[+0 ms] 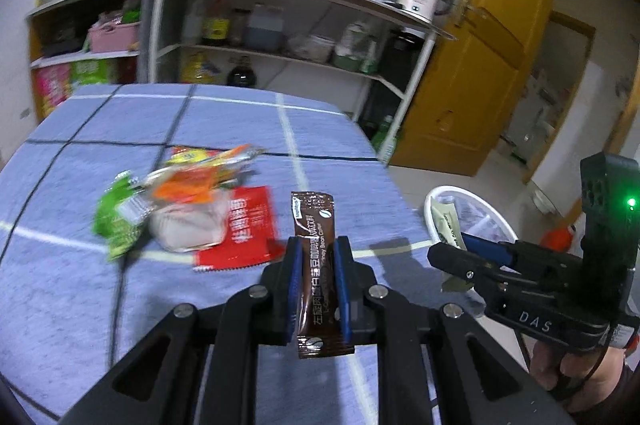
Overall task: Collect trash
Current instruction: 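Carry the wrapper and packet over the trash bin and open both tools to drop them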
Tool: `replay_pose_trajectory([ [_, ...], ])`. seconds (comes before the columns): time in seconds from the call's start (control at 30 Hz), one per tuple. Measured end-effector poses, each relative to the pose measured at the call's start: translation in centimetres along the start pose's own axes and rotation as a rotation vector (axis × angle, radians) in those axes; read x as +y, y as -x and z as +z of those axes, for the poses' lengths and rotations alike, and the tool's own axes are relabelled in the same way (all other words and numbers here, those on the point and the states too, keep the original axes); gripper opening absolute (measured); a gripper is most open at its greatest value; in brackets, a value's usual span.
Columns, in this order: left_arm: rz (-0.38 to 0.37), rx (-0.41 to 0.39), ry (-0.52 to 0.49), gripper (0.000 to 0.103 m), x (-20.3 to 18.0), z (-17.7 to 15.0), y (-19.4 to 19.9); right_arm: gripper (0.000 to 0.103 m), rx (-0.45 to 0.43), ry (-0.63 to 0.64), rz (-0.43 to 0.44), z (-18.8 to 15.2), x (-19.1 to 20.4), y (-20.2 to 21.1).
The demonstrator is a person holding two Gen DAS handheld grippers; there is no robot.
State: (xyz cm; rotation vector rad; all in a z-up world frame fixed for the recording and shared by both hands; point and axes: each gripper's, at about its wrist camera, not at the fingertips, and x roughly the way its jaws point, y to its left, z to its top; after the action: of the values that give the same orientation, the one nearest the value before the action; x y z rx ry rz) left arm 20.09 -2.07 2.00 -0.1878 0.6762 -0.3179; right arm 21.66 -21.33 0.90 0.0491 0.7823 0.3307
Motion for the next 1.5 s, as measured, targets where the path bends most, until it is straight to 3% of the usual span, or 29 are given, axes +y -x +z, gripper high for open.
replay_pose_trajectory([
  [0.5, -0.125, 0.067, -0.189, 0.017, -11.2, 1.7, -5.6, 0.035, -0.041, -0.157, -0.172, -2.5, -11.0, 4.9],
  [0.87, -0.226, 0.172, -0.269, 0.018, -17.9, 1.3, -11.5, 0.036, -0.010, -0.251, -0.244, -4.3, -16.4, 4.4],
  [1.1, -0.222, 0.233, -0.280, 0.020, -19.6, 0.5, -14.3, 0.041, 0.011, -0.298, -0.259, -4.7, -18.6, 3.6],
  [1.3, -0.234, 0.257, -0.255, 0.040, -19.2, 0.3, -15.2, 0.050, 0.019, -0.303, -0.268, -4.8, -18.9, 3.1],
  [1.5, -0.241, 0.223, -0.226, 0.040, -18.4, 1.0, -14.1, 0.051, -0.001, -0.305, -0.268, -4.6, -18.8, 3.3],
])
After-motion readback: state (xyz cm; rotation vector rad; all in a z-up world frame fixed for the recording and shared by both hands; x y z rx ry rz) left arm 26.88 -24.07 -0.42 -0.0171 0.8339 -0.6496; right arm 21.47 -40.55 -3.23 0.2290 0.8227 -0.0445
